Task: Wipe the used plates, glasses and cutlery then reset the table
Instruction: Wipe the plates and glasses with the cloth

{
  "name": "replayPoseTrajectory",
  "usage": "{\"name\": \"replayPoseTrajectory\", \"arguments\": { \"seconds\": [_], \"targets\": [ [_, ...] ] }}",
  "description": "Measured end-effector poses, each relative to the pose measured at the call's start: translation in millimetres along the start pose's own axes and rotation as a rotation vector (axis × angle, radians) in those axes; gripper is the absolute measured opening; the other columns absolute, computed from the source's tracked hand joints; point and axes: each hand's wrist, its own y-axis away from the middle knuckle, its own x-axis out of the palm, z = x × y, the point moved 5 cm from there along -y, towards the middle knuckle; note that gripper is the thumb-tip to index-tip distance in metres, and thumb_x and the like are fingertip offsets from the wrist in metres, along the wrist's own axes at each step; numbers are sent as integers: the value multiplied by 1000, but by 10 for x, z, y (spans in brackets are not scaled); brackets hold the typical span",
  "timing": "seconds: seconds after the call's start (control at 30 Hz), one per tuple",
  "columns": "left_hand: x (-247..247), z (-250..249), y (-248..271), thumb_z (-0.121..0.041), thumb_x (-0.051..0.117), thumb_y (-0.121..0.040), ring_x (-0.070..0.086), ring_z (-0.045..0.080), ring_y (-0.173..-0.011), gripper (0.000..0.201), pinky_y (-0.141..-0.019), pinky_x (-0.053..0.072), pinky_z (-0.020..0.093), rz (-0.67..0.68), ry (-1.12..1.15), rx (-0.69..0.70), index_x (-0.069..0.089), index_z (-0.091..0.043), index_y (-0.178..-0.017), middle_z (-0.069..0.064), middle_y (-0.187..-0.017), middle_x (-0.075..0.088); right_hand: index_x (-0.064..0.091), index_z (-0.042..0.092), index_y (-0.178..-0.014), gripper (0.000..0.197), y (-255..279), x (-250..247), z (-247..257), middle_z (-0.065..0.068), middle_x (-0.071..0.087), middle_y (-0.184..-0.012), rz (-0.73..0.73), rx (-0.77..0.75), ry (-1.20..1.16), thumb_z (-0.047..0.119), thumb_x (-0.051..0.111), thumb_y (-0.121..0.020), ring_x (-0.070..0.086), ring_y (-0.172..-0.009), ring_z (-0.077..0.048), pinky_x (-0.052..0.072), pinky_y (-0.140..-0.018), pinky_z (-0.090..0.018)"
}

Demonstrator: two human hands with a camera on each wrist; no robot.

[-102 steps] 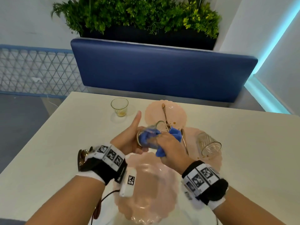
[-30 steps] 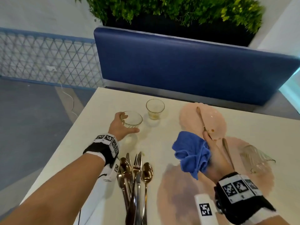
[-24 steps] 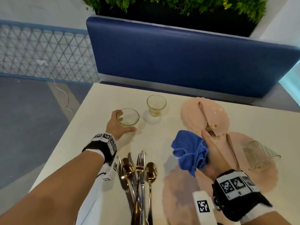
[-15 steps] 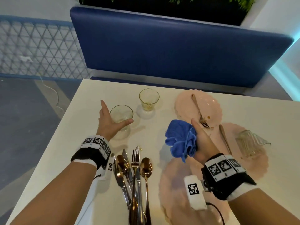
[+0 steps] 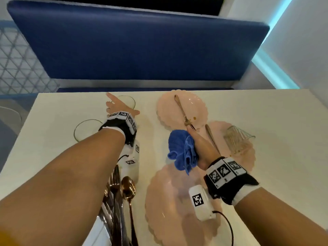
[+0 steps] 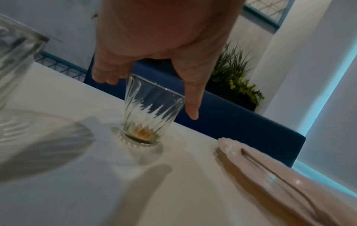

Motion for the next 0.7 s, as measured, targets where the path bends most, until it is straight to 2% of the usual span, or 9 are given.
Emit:
{"name": "replayPoseTrajectory", "arguments": {
  "seconds": [0.07,0.2,0.27,0.33,0.37,0.43,0.53,0.6,0.7],
  "targets": [
    [15,39,-43,-26,78,-73,27,35,-138,119,-111,30,46,-15,31,26,-12,-15,-149,16,-152,19,52,2,-130,75,-37,-86,11,-19,56,-132,-41,-7,13,60,55,-84,57,-118,-29,39,-109,-42],
    [3,-26,186,-19,79,-71,28,32,-137,114,-110,30,42,-64,80,215,-3,-15,-151,12,-150,25,42,-14,-126,90,8,-177,59,-35,43,-133,-79,-18,45,60,61,-78,55,-114,-45,47,-101,-47],
    [15,-132,460,-15,82,-67,33,30,-133,116,-108,32,40,-78,101,383,1,-15,-151,12,-145,34,60,-11,-94,59,22,-221,150,-31,65,-100,-95,-63,98,47,57,-89,65,-85,-32,59,-76,-33],
    [57,-238,819,-13,82,-62,38,28,-128,119,-104,36,37,-32,87,558,3,-16,-150,10,-139,39,54,8,-58,47,0,-260,247,-11,56,-50,-101,-120,141,37,53,-94,56,-47,-16,52,-50,-21],
    [85,-278,1019,-12,82,-60,40,27,-125,120,-101,38,36,12,72,634,3,-17,-150,9,-136,41,52,11,-50,52,11,-259,313,-7,49,-41,-98,-156,184,36,52,-95,51,-37,-14,51,-51,-23],
    [145,-327,1404,-11,79,-58,42,27,-118,120,-96,38,34,104,35,746,3,-17,-150,8,-131,44,64,10,-59,46,48,-203,452,-13,56,-49,-81,-262,299,38,53,-94,57,-44,-19,55,-62,-35],
    [253,-354,1834,-13,77,-61,41,21,-115,119,-90,35,26,202,47,816,0,-21,-151,1,-136,40,66,14,-106,31,80,-162,551,-10,71,-87,-56,-374,461,39,60,-89,66,-82,-21,56,-73,-32],
    [290,-364,1998,-17,77,-64,39,18,-113,117,-88,32,22,207,103,817,-1,-22,-150,-2,-136,40,67,25,-104,26,92,-202,577,-1,73,-94,-83,-432,514,40,65,-82,68,-90,-18,56,-84,-38],
    [299,-307,2140,-29,83,-64,39,14,-115,119,-93,32,22,275,183,817,1,-24,-150,-4,-131,41,67,19,-97,14,168,-319,559,-3,71,-94,-113,-452,568,26,65,-86,68,-90,-22,56,-85,-38]
  ]
}}
